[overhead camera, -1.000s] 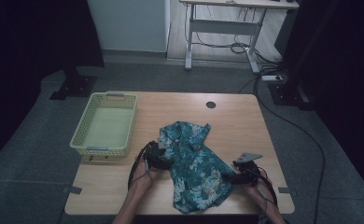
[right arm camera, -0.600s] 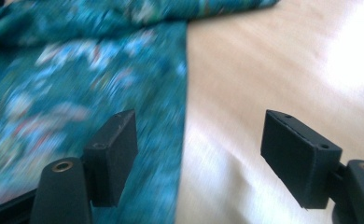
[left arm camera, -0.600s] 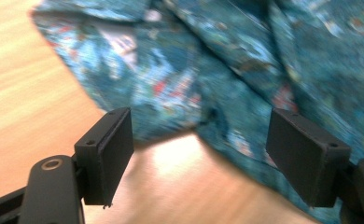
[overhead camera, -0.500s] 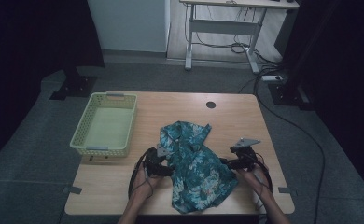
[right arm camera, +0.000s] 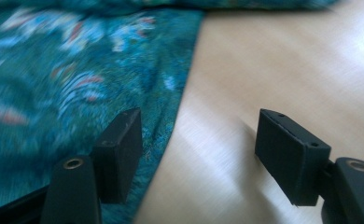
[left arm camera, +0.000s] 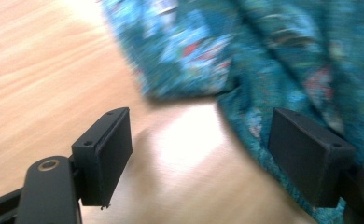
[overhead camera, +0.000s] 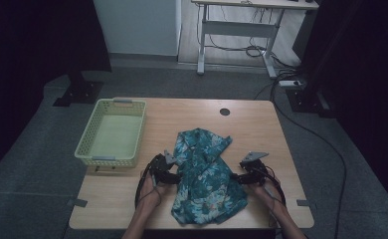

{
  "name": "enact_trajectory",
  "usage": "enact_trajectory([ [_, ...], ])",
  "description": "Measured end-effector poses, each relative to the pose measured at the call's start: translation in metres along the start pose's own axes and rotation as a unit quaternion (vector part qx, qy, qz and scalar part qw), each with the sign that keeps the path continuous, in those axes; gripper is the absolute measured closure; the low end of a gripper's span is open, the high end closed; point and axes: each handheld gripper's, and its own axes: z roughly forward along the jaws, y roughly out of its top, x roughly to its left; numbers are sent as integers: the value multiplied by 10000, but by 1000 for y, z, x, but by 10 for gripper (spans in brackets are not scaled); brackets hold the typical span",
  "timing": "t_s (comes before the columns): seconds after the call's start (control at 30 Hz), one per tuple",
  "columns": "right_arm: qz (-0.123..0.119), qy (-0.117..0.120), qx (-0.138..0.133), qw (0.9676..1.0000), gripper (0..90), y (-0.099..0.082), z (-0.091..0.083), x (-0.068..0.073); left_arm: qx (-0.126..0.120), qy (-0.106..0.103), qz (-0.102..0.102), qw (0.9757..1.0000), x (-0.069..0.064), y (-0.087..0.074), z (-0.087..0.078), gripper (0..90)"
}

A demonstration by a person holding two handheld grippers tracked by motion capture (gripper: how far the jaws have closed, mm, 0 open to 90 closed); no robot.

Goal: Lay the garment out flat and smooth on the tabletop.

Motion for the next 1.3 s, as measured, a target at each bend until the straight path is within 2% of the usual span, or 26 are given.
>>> enact_trajectory([
  [0.07, -12, 52, 58, 10000, 313, -1, -2, 4, 29, -63, 23, 10000, 2, 2, 1, 219],
  [0.13, -16, 93, 125, 9999, 319, 0, -3, 3, 23, -72, 88, 9999, 1, 3, 2, 232],
  [0.2, 33, 144, 156, 9998, 325, 4, -3, 1, 7, -144, 64, 9999, 3, 2, 2, 232],
  [0.3, 70, 294, -91, 9995, 307, 14, -3, 1, -81, -369, -138, 9992, 9, -1, 4, 230],
  [0.33, 67, 355, -141, 9992, 297, 17, -3, 2, -169, -371, -132, 9991, 10, -4, 5, 220],
  [0.37, 70, 556, -245, 9981, 261, 26, 0, 4, -335, -405, -97, 9986, 12, -8, 5, 201],
  [0.4, 70, 556, -245, 9981, 261, 26, 0, 4, -335, -405, -97, 9986, 12, -8, 5, 199],
  [0.43, -43, 701, -316, 9970, 232, 35, 4, 9, -430, -414, -100, 9982, 12, -11, 6, 196],
  [0.5, -185, 809, -333, 9960, 208, 43, 8, 15, -430, -404, -105, 9982, 12, -11, 5, 195],
  [0.63, -469, 1114, -455, 9916, 207, 60, 20, 32, -431, -403, -110, 9982, 12, -11, 5, 195],
  [0.73, -655, 1231, -483, 9890, 239, 70, 31, 42, -439, -386, -132, 9982, 11, -11, 5, 196],
  [0.83, -717, 1249, -439, 9886, 287, 80, 44, 48, -438, -378, -140, 9982, 11, -11, 5, 196],
  [0.93, -880, 1204, -269, 9884, 346, 85, 57, 53, -434, -379, -137, 9982, 11, -11, 5, 196],
  [1.0, -1037, 1152, -81, 9879, 436, 85, 65, 55, -433, -377, -139, 9983, 11, -11, 5, 197],
  [1.07, -1313, 1057, 51, 9857, 541, 82, 70, 57, -438, -375, -149, 9982, 11, -11, 5, 199],
  [1.1, -1343, 1072, -3, 9851, 633, 80, 69, 58, -436, -376, -147, 9982, 11, -11, 5, 199],
  [1.2, -1456, 983, 8, 9845, 791, 77, 62, 57, -436, -374, -149, 9982, 11, -11, 5, 199],
  [1.3, -1434, 939, -32, 9852, 843, 73, 50, 52, -432, -366, -149, 9983, 11, -11, 5, 202],
])
